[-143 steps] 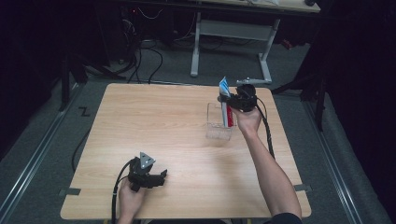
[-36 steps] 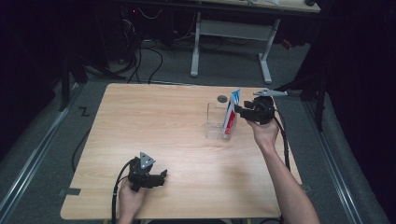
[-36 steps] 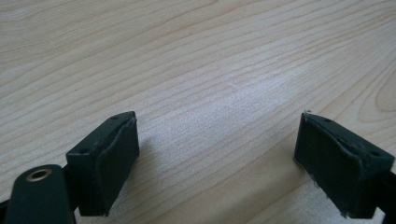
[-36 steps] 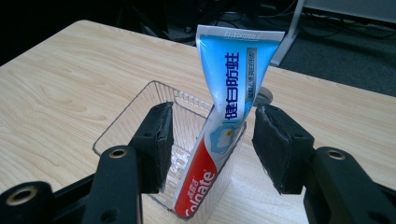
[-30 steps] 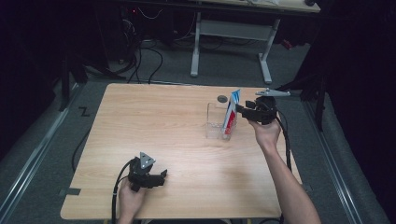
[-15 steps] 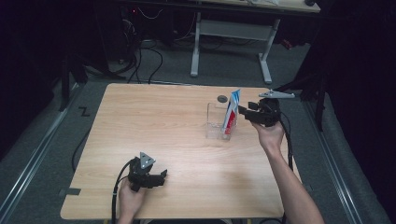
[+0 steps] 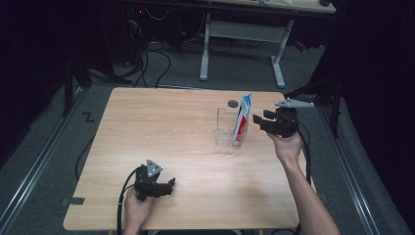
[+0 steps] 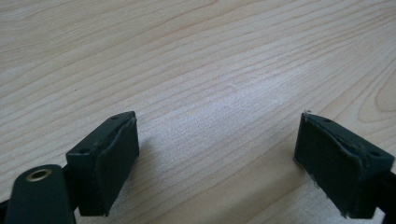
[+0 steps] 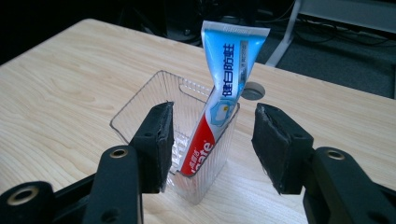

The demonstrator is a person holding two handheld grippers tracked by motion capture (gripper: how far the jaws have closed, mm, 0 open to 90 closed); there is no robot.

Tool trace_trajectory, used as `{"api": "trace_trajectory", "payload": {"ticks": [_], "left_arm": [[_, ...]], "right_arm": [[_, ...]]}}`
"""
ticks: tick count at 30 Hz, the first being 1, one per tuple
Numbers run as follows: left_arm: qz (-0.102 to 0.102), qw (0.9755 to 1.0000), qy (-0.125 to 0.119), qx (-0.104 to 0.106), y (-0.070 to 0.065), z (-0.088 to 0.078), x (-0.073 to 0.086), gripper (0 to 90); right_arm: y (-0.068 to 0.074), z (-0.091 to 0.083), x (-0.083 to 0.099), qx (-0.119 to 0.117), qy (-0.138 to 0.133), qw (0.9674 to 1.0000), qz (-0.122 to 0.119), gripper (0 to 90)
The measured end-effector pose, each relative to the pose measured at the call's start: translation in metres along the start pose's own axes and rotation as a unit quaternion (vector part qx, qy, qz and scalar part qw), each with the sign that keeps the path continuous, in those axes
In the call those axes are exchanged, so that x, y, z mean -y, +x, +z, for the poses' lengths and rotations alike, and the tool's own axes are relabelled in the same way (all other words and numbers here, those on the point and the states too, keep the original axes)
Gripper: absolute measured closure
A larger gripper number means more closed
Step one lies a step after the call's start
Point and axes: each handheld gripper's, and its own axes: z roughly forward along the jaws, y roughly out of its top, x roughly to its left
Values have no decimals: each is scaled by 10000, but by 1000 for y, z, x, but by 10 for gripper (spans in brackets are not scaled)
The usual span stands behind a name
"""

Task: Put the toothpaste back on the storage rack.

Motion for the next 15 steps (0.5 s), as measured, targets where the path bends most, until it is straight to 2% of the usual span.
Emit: {"api": "trace_trajectory", "payload": {"ticks": [3, 15], "left_arm": [[1, 10000, 2, 2, 0, 0, 0, 140], [3, 10000, 2, 0, 0, 0, 0, 139]], "right_arm": [[-2, -6, 0, -47, -46, 9999, 77, 482], [-4, -24, 8, -105, -86, 9999, 99, 487]]}}
